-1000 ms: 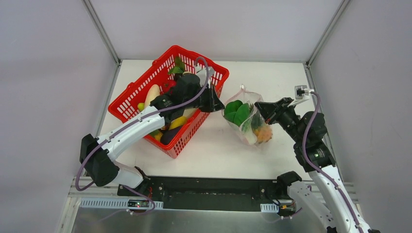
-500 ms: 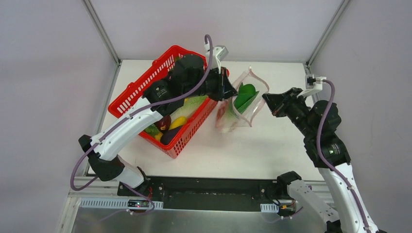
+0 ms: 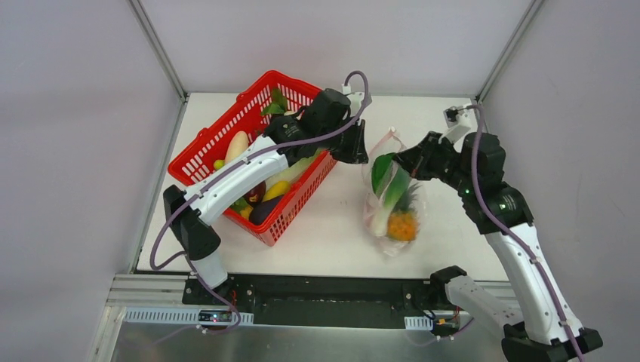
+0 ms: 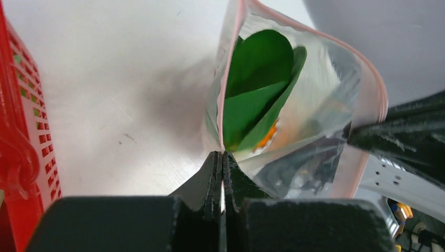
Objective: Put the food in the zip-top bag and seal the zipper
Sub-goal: Adjust the zipper food storage bag at the center of the board.
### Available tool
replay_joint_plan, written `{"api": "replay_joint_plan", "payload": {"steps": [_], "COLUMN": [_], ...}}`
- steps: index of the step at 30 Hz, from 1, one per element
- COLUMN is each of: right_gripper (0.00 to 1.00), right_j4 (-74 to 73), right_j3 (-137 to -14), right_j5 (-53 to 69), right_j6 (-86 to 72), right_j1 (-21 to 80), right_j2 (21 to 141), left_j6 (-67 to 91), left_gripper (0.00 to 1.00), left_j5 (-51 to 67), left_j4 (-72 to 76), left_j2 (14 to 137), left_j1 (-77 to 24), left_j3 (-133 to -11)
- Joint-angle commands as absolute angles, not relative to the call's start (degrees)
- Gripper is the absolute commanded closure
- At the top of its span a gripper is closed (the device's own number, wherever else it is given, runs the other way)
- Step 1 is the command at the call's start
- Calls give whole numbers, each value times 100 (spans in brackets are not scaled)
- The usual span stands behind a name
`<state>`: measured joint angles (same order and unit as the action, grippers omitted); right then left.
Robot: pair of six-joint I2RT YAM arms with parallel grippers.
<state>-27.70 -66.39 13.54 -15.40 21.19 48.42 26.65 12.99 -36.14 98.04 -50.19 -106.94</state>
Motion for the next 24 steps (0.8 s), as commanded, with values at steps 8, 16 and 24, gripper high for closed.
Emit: {"api": "replay_joint_plan", "payload": {"steps": [8,16,24], "right_gripper": [100,100,100], "right_j4": [-2245,-1955,-893], "right_j3": [-6346,-5905,-5536], "right_j5": [1615,409,1327], "right_j6": [-1442,-1740,-2014], "right_j1": [2118,2118,2115], "right_j2": [4525,4370,3708], "left_j6": [2819,2825,2781], "left_gripper": [100,100,100], "left_j5": [788,335,1185], "left_j4": [-3172,-2472,-2242], "left_j2": [9259,8241,8292], "left_j1": [-5044,-4918,-5060], "left_j3": [-9868,-8965,-9115]}}
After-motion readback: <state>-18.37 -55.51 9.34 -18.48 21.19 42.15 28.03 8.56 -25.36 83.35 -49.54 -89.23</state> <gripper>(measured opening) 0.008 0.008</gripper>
